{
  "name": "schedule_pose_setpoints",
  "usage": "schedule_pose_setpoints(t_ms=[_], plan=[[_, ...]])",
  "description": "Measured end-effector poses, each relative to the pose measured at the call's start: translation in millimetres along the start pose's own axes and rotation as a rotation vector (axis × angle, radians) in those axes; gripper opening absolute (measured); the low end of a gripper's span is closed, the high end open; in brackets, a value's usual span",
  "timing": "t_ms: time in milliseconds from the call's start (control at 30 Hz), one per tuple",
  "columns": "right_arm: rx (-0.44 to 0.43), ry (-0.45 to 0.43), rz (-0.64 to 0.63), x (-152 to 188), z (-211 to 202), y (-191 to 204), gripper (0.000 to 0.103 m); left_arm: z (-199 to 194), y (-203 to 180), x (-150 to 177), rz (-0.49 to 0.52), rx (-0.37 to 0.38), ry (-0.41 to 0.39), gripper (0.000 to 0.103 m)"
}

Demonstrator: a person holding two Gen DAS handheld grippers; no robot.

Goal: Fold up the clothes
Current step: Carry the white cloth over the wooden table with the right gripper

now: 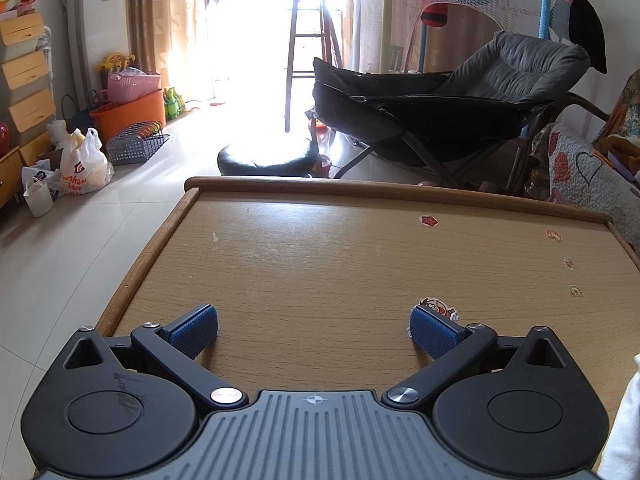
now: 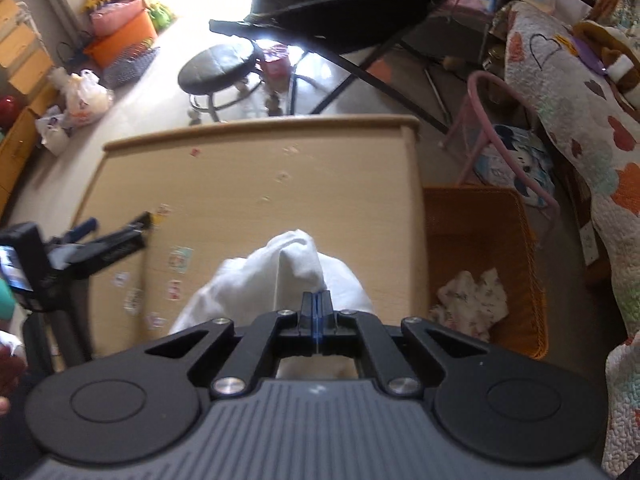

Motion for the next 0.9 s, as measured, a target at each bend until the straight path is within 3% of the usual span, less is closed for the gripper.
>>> schedule_pose_setpoints(t_ms=[333,633,833,900], plan=[[0.044,0.016,0.010,23.4,24.5,-16.2,0.001,0.3,-0.2,0.2,0.001,-0.001,0.000,0.103],[0.046,0.057,0.057,20.1,40.0,-44.3,0.001,-0.4,-2.4,1.7,-0.014,-0.022,0.002,0.103],[0.055,0.059,0.041,21.7,38.3,-45.9,0.001,-6.1,-10.6,-5.7,-0.071,-0.107,0.086,0.101],[0.058,0.058,0.035,22.2,37.2,-46.2,0.001,-17.8,-16.2,-13.6,-0.075,-0.090,0.084,0.097]])
Point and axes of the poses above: each gripper's, at about its wrist camera, not at the fingertips, and z roughly the way its jaws point, y to its left, x to its underside, the point moved 4 cm from there along z, roughly the way its jaws point, and after that the axes turned 9 degrees about -x, right-handed, at the moved point
